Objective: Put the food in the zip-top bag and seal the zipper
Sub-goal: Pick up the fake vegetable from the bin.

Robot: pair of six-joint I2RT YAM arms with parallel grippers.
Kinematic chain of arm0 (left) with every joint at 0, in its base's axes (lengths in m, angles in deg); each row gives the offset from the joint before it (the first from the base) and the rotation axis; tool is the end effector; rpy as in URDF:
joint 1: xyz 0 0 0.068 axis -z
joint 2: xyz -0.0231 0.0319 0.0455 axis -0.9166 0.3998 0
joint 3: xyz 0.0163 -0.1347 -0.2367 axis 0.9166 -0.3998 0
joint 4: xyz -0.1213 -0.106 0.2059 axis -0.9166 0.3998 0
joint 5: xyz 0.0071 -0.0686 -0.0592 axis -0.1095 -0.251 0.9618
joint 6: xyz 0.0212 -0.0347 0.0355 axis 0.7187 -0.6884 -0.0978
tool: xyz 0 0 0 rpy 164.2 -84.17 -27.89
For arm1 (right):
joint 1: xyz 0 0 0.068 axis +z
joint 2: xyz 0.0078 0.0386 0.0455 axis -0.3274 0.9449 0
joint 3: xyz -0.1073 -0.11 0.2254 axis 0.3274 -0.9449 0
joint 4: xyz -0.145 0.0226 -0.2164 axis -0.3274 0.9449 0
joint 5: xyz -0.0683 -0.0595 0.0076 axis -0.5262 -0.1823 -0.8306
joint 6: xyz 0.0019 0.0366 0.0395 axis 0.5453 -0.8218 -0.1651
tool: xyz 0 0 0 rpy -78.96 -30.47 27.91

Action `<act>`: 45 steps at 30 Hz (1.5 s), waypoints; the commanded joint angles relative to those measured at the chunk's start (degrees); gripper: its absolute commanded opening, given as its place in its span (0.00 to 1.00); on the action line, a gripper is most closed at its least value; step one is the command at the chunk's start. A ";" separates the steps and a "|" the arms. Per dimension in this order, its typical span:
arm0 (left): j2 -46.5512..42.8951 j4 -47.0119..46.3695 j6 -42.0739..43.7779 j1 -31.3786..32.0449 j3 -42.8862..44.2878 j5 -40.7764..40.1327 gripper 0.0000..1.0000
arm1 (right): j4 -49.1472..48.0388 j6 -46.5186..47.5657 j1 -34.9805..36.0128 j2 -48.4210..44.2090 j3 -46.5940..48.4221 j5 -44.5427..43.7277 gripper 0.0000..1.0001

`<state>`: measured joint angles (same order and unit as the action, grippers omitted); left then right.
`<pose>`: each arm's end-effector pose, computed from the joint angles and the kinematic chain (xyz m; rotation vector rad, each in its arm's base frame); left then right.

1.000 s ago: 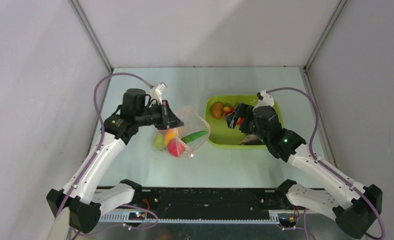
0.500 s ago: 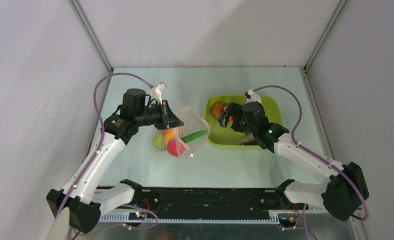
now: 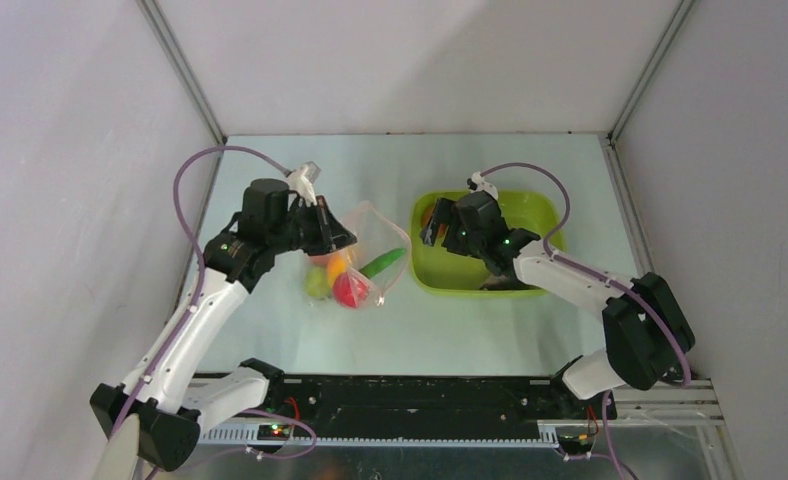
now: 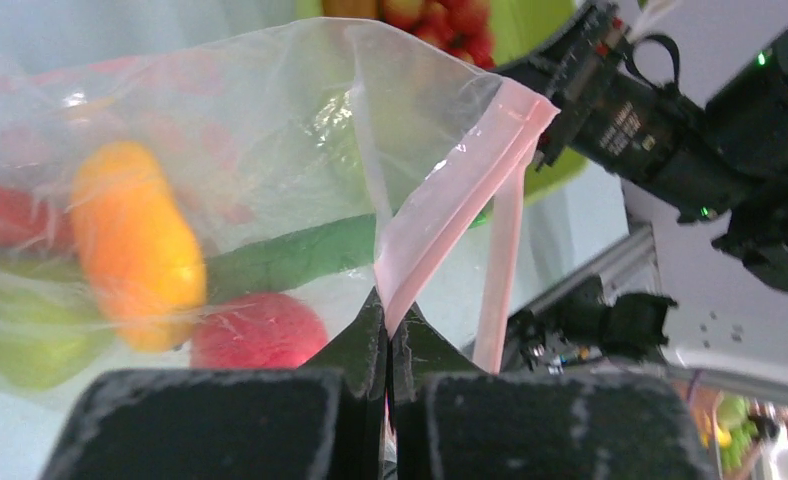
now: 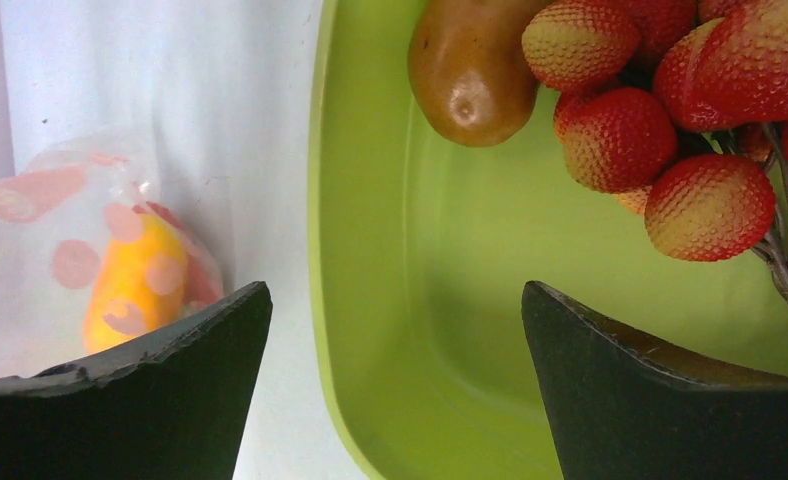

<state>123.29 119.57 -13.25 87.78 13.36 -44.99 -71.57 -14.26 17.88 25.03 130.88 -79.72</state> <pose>0.1980 -0.0930 0.3489 0.0919 2.2589 -0.9512 0.2601 0.1906 0.2454 0.1428 2.2671 0.6115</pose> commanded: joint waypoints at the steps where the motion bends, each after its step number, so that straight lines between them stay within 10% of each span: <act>1: -3.52 1.04 -4.47 0.10 0.29 -14.46 0.00 | -0.11 -1.53 -0.16 1.94 3.50 -3.56 0.99; 15: -9.07 4.59 -9.94 0.02 -0.45 -35.44 0.00 | 0.01 -3.70 -2.32 10.14 8.80 -5.89 0.99; 45: -10.68 2.36 -8.08 -1.47 -1.15 -31.28 0.00 | 1.00 -5.07 -3.76 27.13 20.89 -9.35 0.99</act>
<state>113.19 124.31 -22.06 86.82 12.57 -77.41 -70.13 -18.55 13.80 50.80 149.00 -86.06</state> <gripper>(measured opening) 0.006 0.992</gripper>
